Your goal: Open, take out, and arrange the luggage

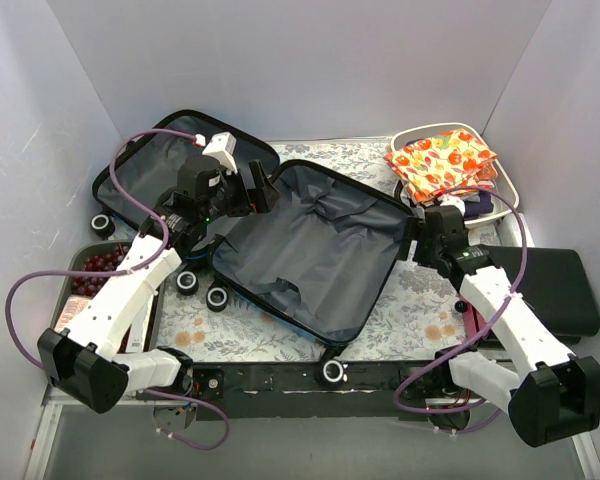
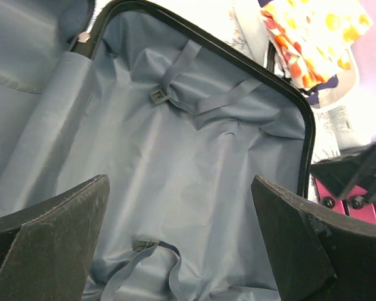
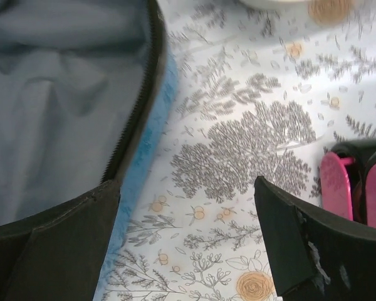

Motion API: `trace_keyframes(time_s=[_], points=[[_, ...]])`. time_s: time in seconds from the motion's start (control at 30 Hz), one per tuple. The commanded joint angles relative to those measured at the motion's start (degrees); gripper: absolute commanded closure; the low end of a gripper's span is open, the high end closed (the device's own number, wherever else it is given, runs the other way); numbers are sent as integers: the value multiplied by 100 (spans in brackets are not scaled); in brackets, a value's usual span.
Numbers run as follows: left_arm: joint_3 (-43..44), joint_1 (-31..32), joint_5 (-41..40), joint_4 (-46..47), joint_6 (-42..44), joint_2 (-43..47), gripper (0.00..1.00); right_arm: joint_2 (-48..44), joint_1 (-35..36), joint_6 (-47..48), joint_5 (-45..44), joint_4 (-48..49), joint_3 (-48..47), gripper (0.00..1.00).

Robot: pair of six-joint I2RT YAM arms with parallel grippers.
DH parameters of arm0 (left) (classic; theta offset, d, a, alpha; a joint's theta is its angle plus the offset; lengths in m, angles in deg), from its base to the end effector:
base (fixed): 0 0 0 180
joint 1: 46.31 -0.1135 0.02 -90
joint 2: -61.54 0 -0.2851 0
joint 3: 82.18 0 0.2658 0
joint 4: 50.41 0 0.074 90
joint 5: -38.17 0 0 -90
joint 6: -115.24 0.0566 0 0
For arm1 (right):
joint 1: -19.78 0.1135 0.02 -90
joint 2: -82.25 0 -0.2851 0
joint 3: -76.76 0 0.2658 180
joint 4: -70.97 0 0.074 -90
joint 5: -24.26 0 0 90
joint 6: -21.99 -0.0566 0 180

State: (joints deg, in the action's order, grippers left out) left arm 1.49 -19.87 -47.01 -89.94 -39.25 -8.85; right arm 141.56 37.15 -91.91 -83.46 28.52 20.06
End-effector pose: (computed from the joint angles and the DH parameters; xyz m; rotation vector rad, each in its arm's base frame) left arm 0.2665 -0.1378 0.3854 -0.6638 2.1019 -1.0418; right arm 0.2250 0.0523 0.2560 0.2798 2.2938 -0.0003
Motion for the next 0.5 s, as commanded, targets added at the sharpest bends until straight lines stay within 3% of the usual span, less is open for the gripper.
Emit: trace_keyframes(time_s=[0.0,0.17,0.47], points=[[-5,28,-692,-401,-213,227,2,-157,83,342,884,814,-906,3],[-102,28,-1229,-709,-345,385,2,-305,83,562,217,709,-1478,2],[-515,28,-1378,-683,-495,886,2,-1114,83,843,-100,1087,-1197,2]])
